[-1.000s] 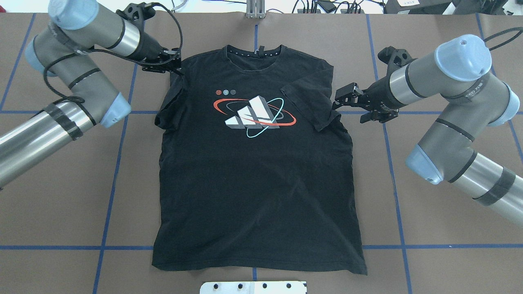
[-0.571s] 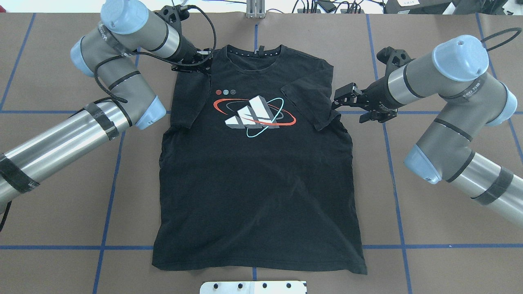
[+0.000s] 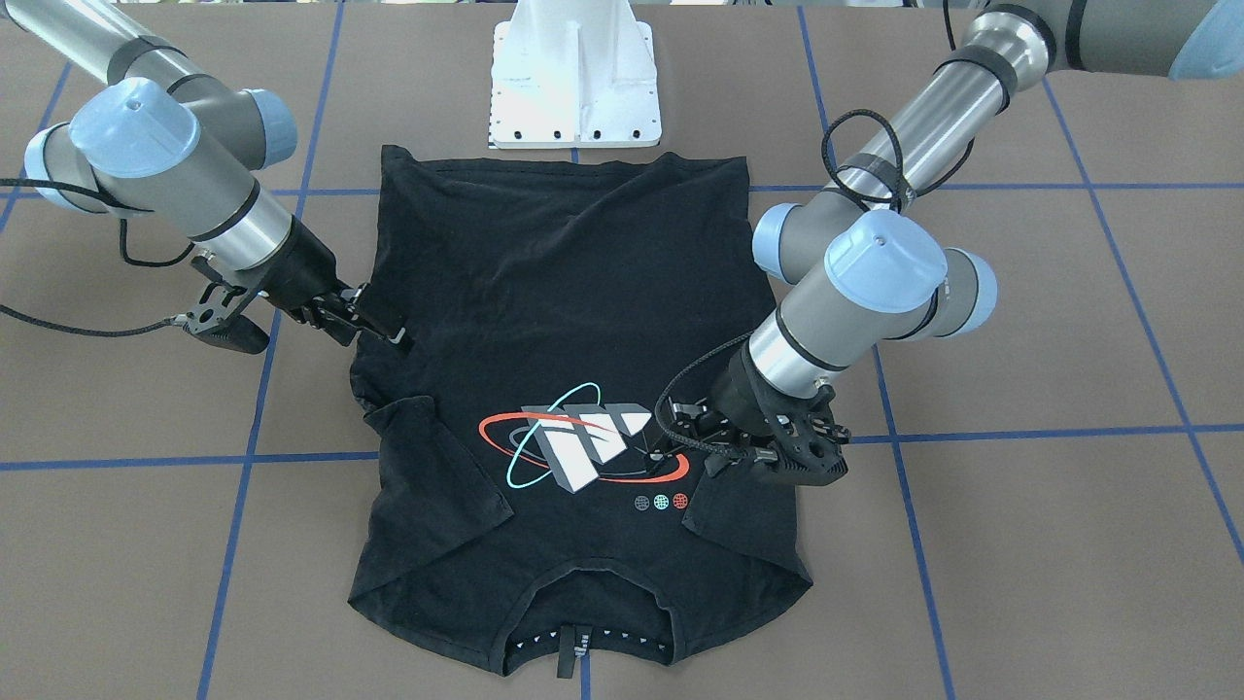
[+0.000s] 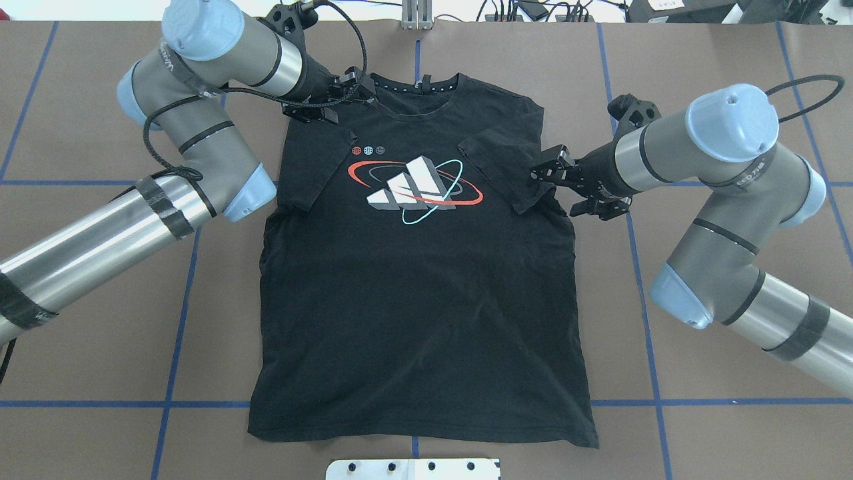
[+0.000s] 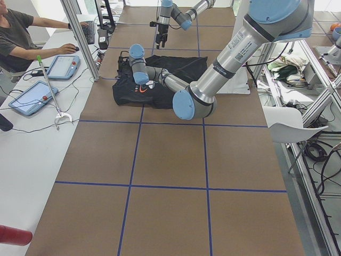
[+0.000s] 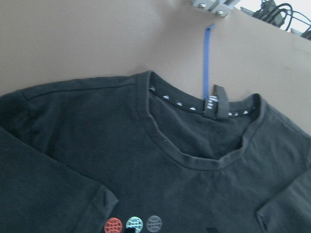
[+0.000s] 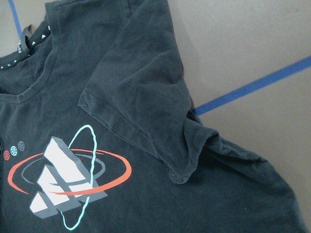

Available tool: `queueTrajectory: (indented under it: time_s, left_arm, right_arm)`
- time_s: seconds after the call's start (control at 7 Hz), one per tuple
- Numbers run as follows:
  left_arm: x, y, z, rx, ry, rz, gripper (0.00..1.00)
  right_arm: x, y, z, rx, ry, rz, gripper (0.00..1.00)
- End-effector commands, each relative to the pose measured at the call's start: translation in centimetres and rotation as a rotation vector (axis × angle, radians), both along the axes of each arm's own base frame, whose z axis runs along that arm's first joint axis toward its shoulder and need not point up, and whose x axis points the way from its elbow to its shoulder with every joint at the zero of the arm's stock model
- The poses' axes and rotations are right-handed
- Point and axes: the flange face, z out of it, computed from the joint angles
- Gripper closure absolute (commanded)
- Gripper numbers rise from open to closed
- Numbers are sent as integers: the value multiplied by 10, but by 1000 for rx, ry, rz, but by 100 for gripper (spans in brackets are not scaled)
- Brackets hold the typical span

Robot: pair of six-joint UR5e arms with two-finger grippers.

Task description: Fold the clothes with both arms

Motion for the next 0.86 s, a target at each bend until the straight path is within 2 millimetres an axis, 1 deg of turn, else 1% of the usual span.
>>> queueTrajectory:
  time_s: [0.0,0.14,0.29,0.43,0.57,0.71]
  left_arm:
    - [-36,68,21,11,52,17,0]
    - [-47,93,21,4,79,23,0]
    - [-47,111,22,9,85,36,0]
    - [-47,113,23,8,85,36,0]
    - [-47,113,24,7,84,36,0]
    - [-47,113,24,6,83,36,0]
  right_arm:
    - [3,116,0,-93,134,-38,0]
    - [-7,178,0,-97,157,43,0]
    - [-42,224,2,-78,172,133,0]
    - [-55,260,15,-60,204,150,0]
    - [-50,282,27,-84,219,151,0]
    - [-53,300,32,-90,225,146,0]
